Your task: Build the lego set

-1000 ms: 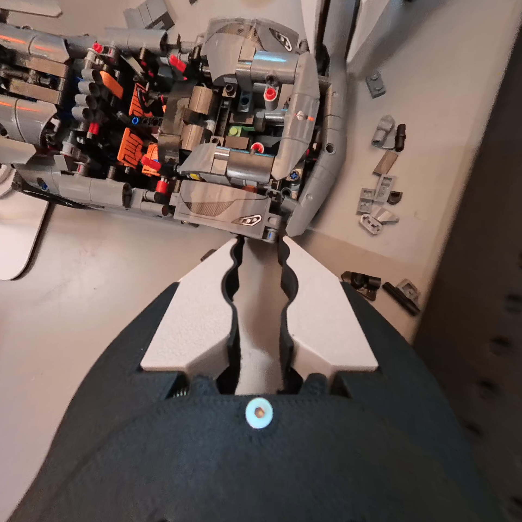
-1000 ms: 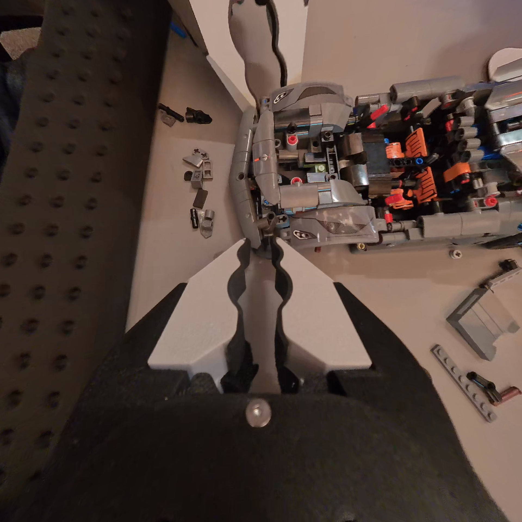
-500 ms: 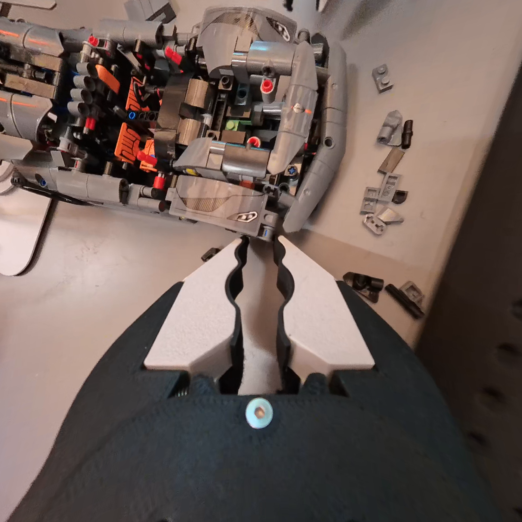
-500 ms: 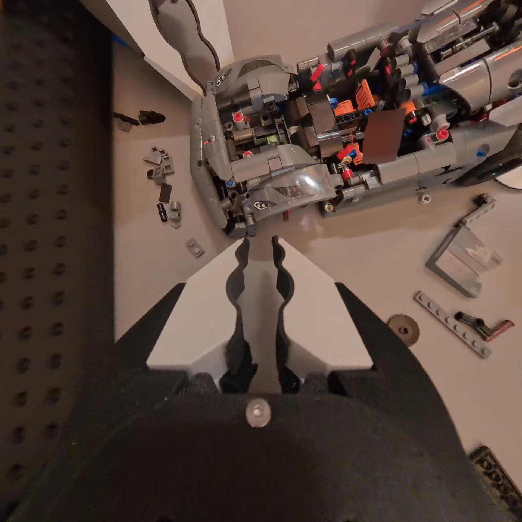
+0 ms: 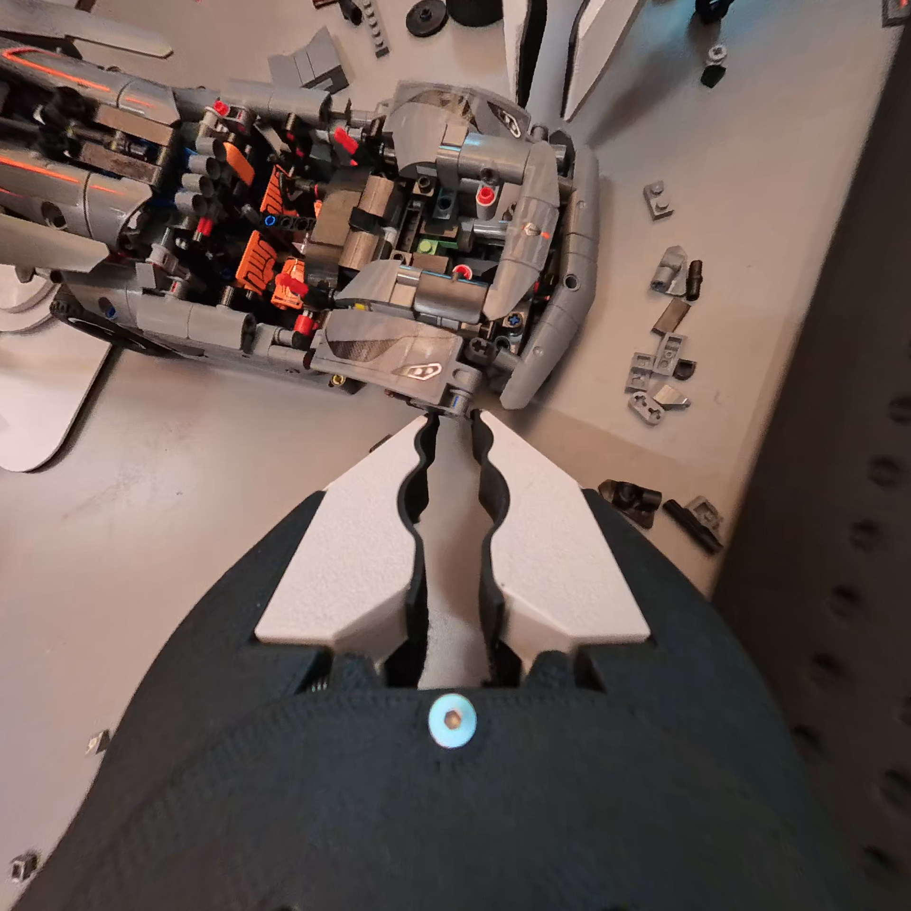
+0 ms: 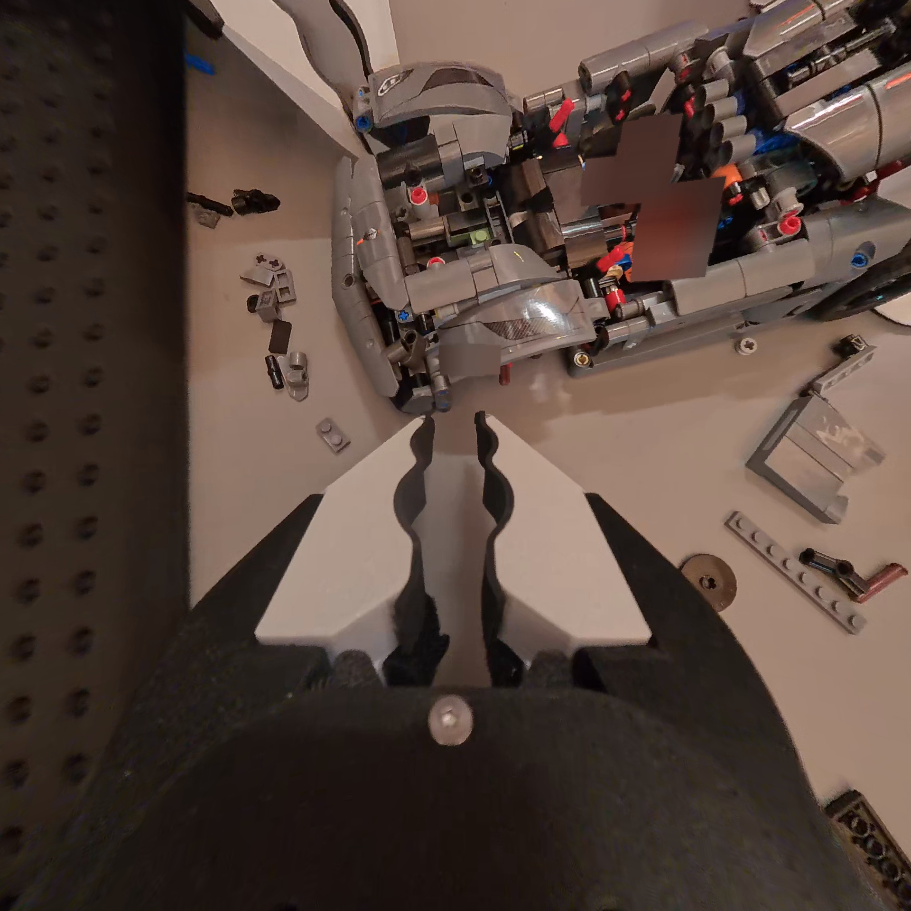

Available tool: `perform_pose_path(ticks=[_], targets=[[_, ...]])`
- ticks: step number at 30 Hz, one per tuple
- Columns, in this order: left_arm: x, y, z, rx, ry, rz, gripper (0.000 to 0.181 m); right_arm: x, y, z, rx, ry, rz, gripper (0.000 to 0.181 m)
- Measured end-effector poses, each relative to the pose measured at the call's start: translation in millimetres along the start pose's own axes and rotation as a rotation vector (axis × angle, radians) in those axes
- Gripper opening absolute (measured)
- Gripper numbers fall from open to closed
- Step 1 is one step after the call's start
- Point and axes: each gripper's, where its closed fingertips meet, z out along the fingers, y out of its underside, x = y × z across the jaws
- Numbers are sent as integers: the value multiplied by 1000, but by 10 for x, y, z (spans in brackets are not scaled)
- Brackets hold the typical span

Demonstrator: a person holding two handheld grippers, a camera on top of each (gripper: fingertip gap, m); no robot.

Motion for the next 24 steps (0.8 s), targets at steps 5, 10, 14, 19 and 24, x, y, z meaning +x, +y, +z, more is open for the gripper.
perform_pose_path(ticks=[5,10,14,19,24], targets=[[3,-20,-17,22,18,-8,11,4,-13,4,13,-4,7,16],[11,15,18,26,49,-45,17,15,20,33,2,-9,14,17],[10,122,106,-6,52,-64,26,16,24,44,4,-13,17,16],[11,30,96,34,49,-61,27,12,31,64,1,-21,17,16],[2,-19,57,57,31,-36,23,3,24,59,4,-23,13,16]])
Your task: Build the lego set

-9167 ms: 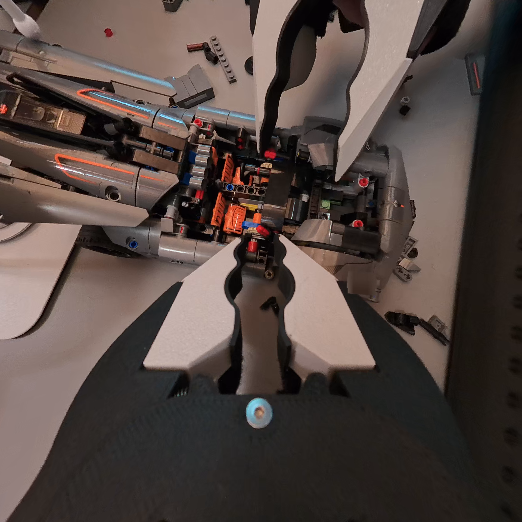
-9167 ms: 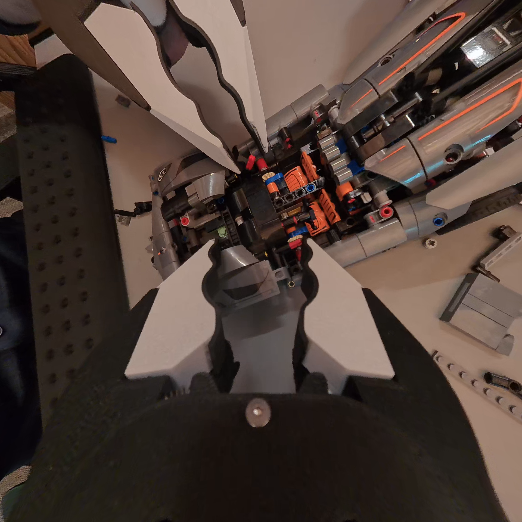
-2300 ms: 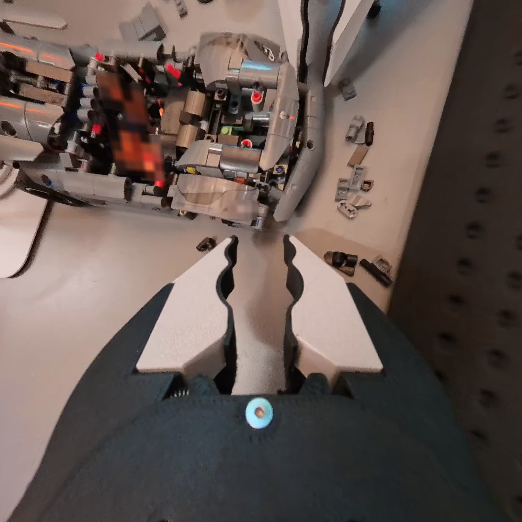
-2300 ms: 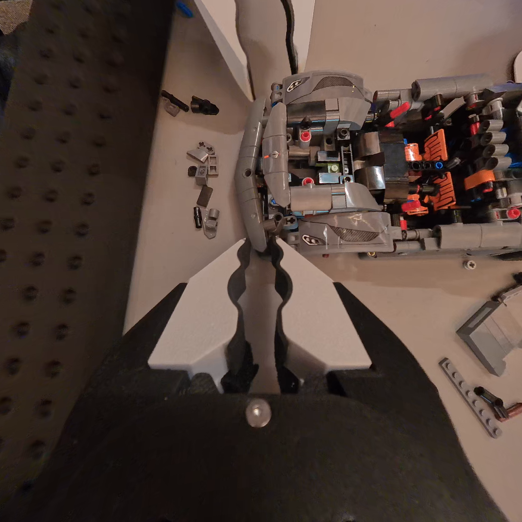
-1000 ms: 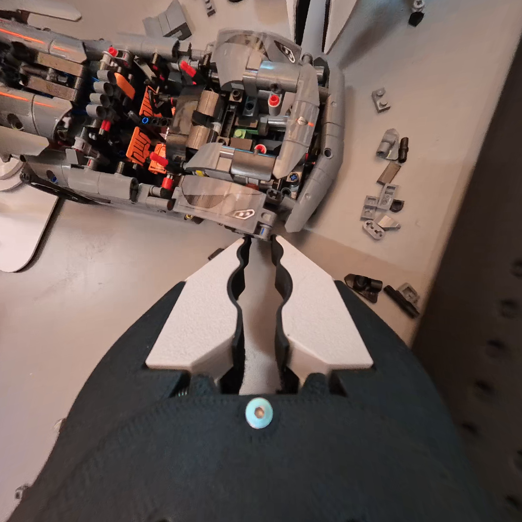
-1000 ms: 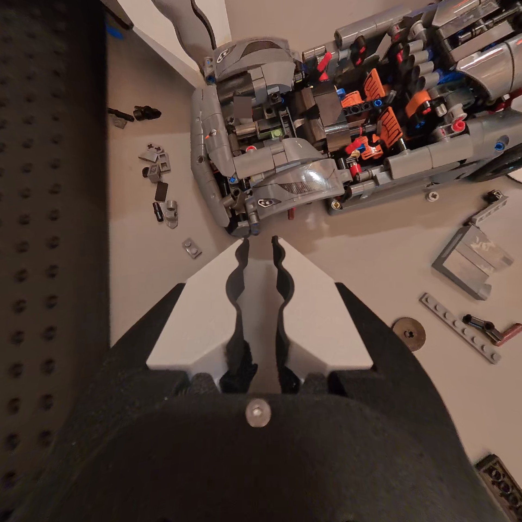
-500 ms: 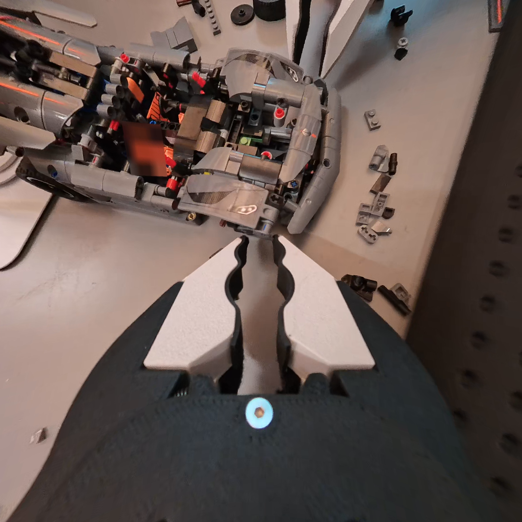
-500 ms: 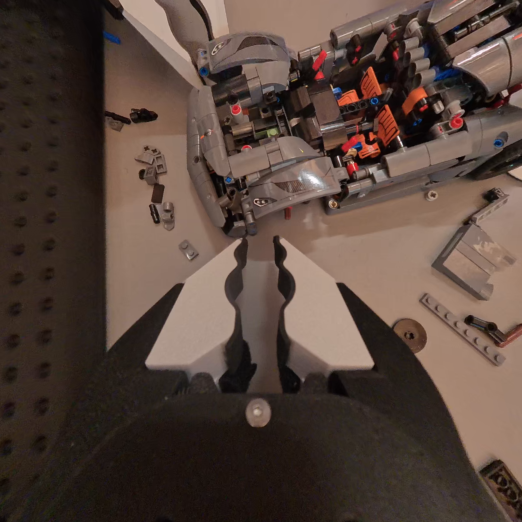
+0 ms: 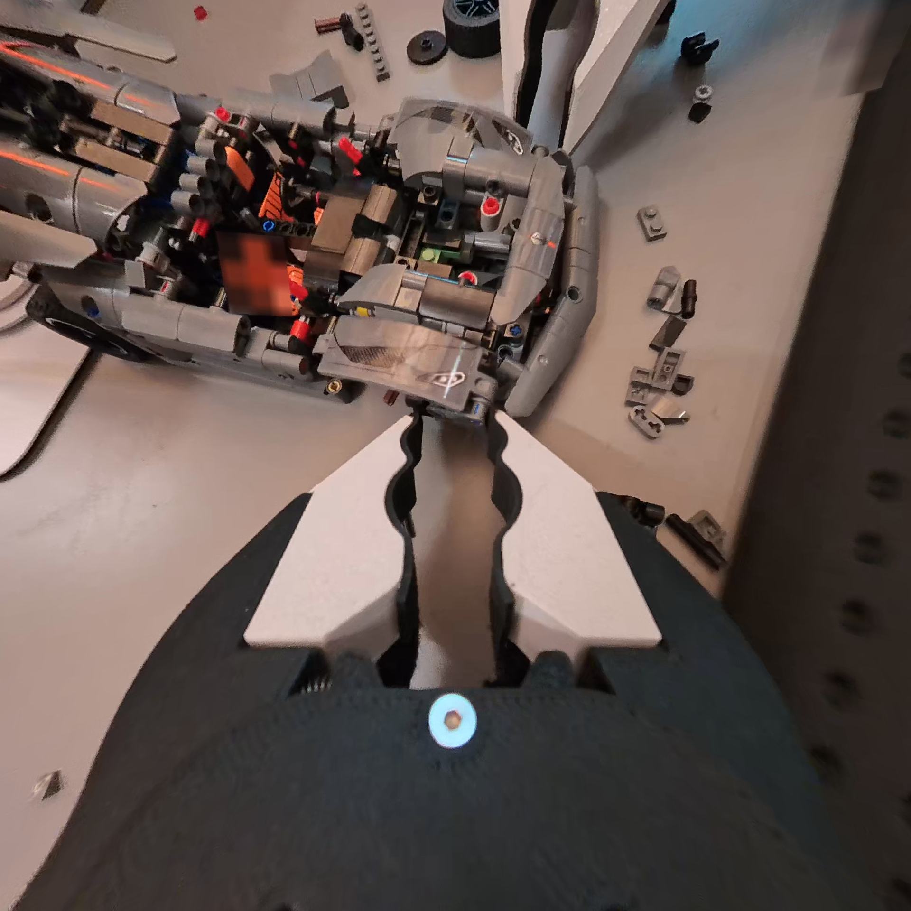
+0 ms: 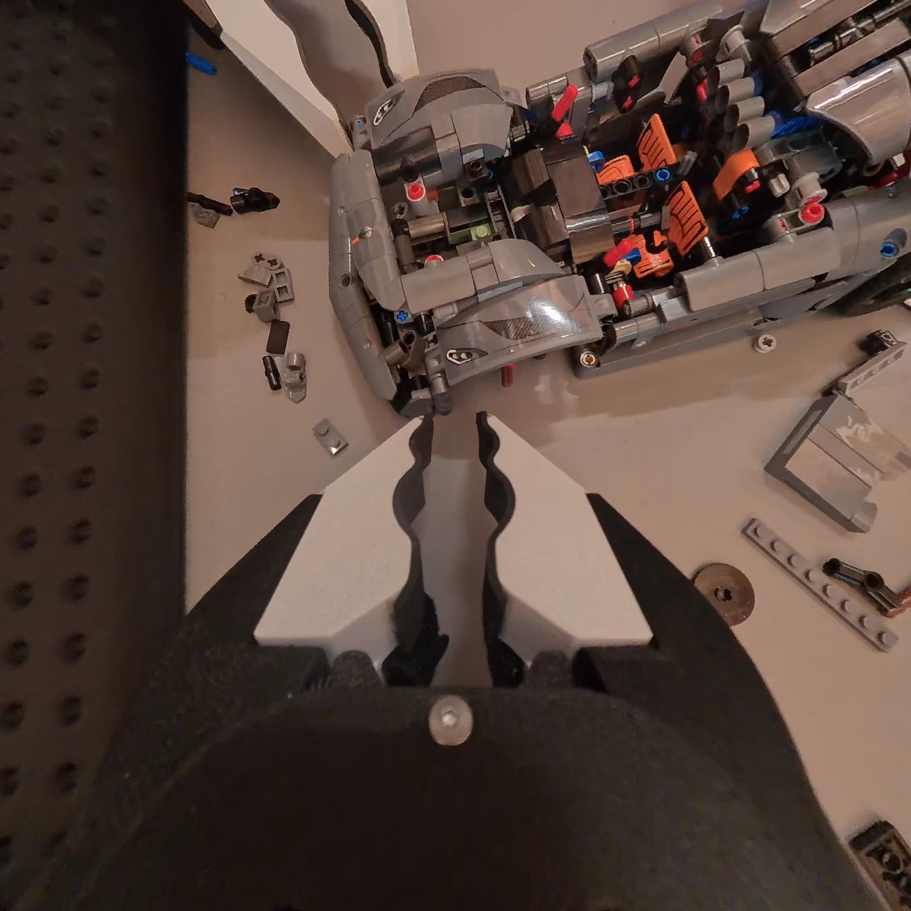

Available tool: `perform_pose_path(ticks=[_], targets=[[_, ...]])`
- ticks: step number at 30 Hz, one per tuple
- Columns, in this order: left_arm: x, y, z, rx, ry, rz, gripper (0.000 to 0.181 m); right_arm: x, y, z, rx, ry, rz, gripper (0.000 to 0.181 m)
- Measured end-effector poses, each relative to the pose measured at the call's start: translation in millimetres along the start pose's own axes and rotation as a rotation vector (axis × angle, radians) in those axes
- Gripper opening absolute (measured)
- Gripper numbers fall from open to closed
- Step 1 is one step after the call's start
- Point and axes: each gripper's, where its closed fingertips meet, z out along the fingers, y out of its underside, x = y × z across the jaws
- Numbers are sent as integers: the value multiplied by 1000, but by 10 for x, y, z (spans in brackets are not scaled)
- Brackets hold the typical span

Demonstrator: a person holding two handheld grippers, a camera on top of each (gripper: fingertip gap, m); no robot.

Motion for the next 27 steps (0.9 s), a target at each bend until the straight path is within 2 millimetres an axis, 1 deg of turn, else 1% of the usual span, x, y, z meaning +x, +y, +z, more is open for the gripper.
perform_pose_path(ticks=[3,6,17,20,24,27], targets=[[-4,-49,-45,29,7,0,23,6,0,-4,1,2,4,16],[-23,-108,-87,68,26,-44,23,14,-2,-12,4,1,13,17],[-103,-243,-166,157,46,-139,27,12,-4,-14,4,0,17,18],[-145,-260,-170,177,47,-179,36,10,-9,-18,6,0,16,18],[-157,-279,-179,198,82,-240,37,8,-16,-22,9,-1,16,18],[-110,-246,-146,184,109,-253,35,5,-18,-22,11,-2,15,18]])
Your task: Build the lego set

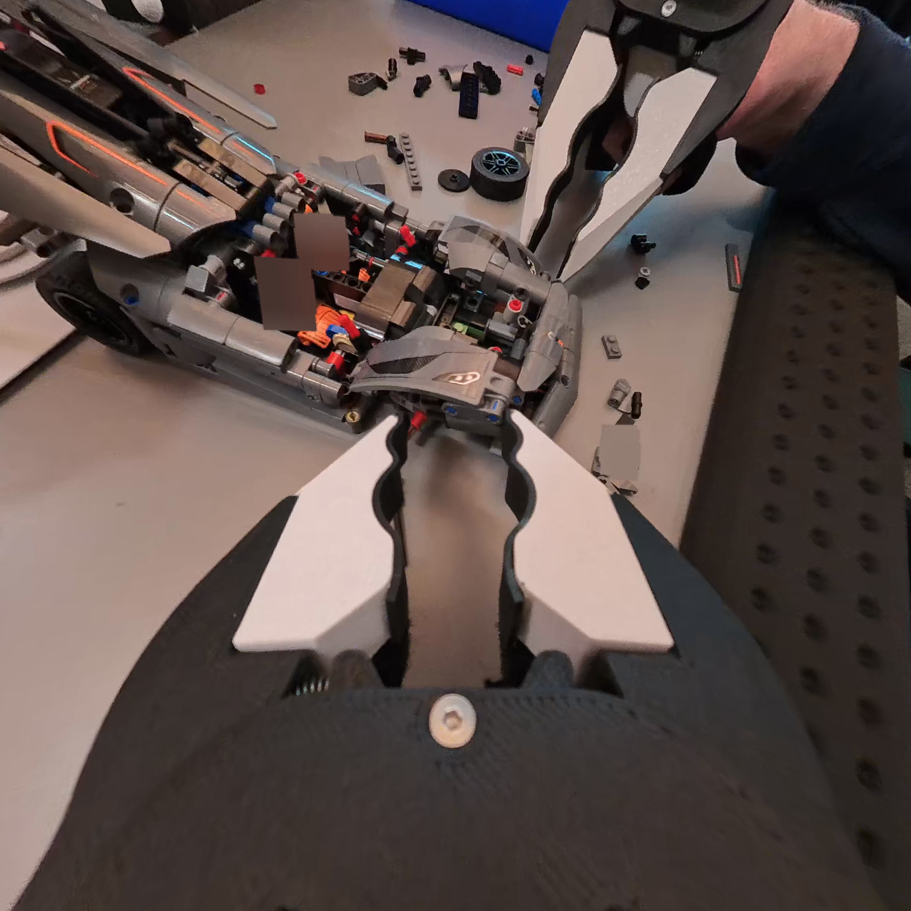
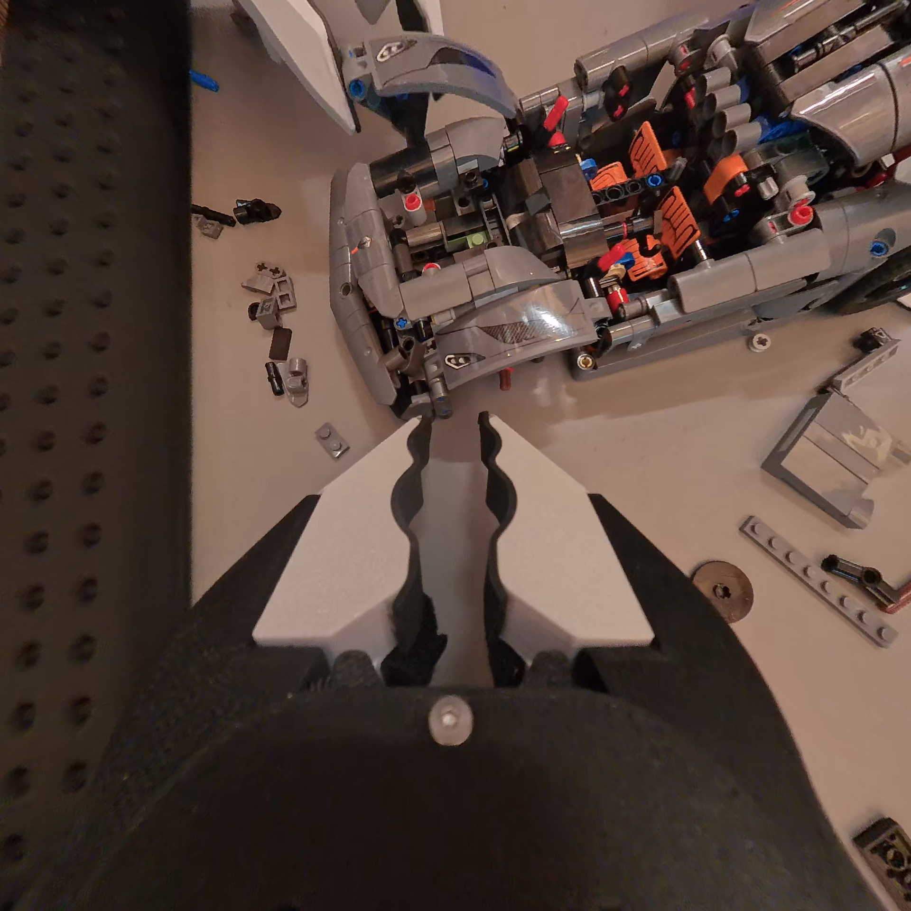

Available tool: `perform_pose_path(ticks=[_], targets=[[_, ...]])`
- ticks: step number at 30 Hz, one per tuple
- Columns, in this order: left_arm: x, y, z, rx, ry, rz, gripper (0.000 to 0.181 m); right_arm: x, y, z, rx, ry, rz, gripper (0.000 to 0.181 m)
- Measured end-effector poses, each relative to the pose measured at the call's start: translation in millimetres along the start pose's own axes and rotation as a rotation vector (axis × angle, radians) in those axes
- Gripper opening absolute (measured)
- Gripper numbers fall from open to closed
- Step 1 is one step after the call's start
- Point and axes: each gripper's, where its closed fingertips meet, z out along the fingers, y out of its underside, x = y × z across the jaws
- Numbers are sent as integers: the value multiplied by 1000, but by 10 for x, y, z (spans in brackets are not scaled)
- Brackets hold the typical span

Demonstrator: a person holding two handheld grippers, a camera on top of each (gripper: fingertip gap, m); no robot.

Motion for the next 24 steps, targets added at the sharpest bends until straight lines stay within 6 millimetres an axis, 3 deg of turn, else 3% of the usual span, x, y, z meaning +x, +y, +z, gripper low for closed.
perform_pose_path(ticks=[11,17,24], targets=[[105,106,50,-36,95,-51,25,13,-21,-95,14,16,0,18],[86,39,7,-2,112,-79,23,-100,-514,-374,204,75,-74,16],[34,-96,-79,68,154,-166,19,-250,-844,88,94,54,-130,21]])
